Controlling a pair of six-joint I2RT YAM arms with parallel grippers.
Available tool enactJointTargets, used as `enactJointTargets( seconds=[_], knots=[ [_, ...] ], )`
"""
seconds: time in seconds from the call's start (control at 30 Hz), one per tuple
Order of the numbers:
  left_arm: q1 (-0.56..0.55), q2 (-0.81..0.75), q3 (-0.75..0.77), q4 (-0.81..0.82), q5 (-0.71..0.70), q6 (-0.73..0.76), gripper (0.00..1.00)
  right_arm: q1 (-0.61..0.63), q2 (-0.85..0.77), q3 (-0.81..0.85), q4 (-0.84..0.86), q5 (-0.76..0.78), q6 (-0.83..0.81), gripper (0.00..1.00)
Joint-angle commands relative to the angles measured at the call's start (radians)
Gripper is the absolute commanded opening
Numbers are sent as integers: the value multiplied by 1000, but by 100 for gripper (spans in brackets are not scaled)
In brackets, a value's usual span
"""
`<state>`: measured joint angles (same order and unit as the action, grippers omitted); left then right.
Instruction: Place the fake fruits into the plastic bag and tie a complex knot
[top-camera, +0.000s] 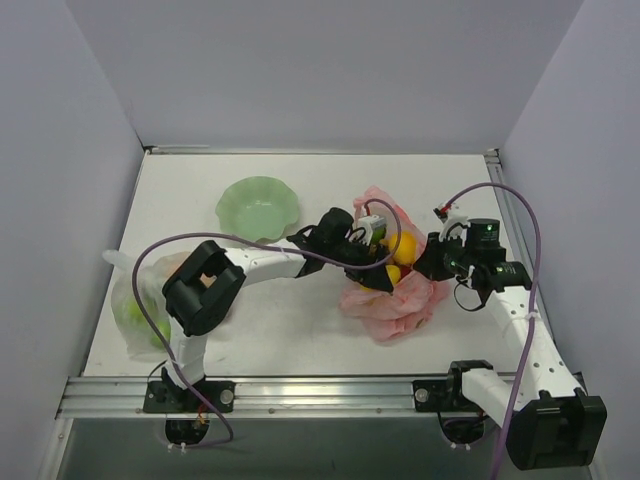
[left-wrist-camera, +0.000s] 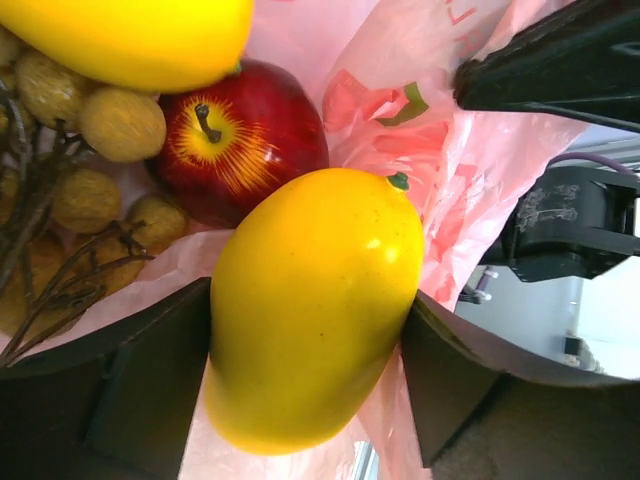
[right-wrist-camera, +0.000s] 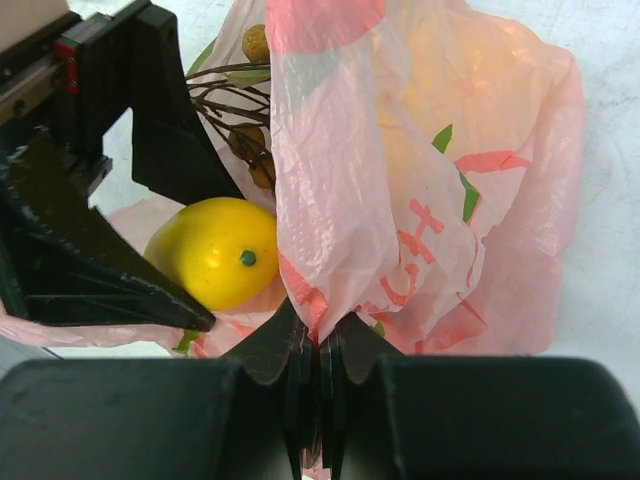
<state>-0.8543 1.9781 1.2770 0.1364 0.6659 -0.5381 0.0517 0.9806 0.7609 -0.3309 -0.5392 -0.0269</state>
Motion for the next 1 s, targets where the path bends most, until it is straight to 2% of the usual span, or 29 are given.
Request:
enactJointTargets(
  seconds=[0.0, 0.07, 0.1, 0.17, 0.27, 0.43, 0.47, 0.53, 0.57, 0.63, 0.73, 0.97],
  knots=[
    [0, -90, 67, -98, -78, 99, 83, -13, -29, 5, -8, -30, -16, 0],
    [12, -108, 84, -92, -48, 124, 95, -12, -37, -6, -17, -30, -25, 0],
    [14, -134, 103, -83, -28, 133, 97, -13, -40, -14, -17, -28, -28, 0],
    [14, -165, 128, -95, 10, 182, 98, -12, -45, -23, -23, -30, -33, 0],
    [17, -229, 197, -202, 37, 294, 98, -13, -42, -23, -28, -30, -34, 0],
    [90, -329, 272, -469, 107, 511, 97, -15, -45, -17, -40, -28, -41, 0],
    [101, -344, 274, -579, 133, 564, 97, -15, -48, -18, -43, -28, -42, 0],
    [98, -396, 260, -700, 113, 742, 97, -15, -49, -23, -48, -28, -44, 0],
    [95, -421, 202, -772, 95, 789, 97, -15, -48, -25, -48, -30, -44, 0],
    [78, -487, 130, -814, 16, 893, 97, -15, -42, -25, -51, -34, -45, 0],
    [55, -527, 18, -824, -66, 949, 97, -16, -37, -26, -54, -38, -50, 0],
    [18, -458, -24, -776, -149, 1050, 97, -16, -26, -17, -63, -35, -54, 0]
  ],
)
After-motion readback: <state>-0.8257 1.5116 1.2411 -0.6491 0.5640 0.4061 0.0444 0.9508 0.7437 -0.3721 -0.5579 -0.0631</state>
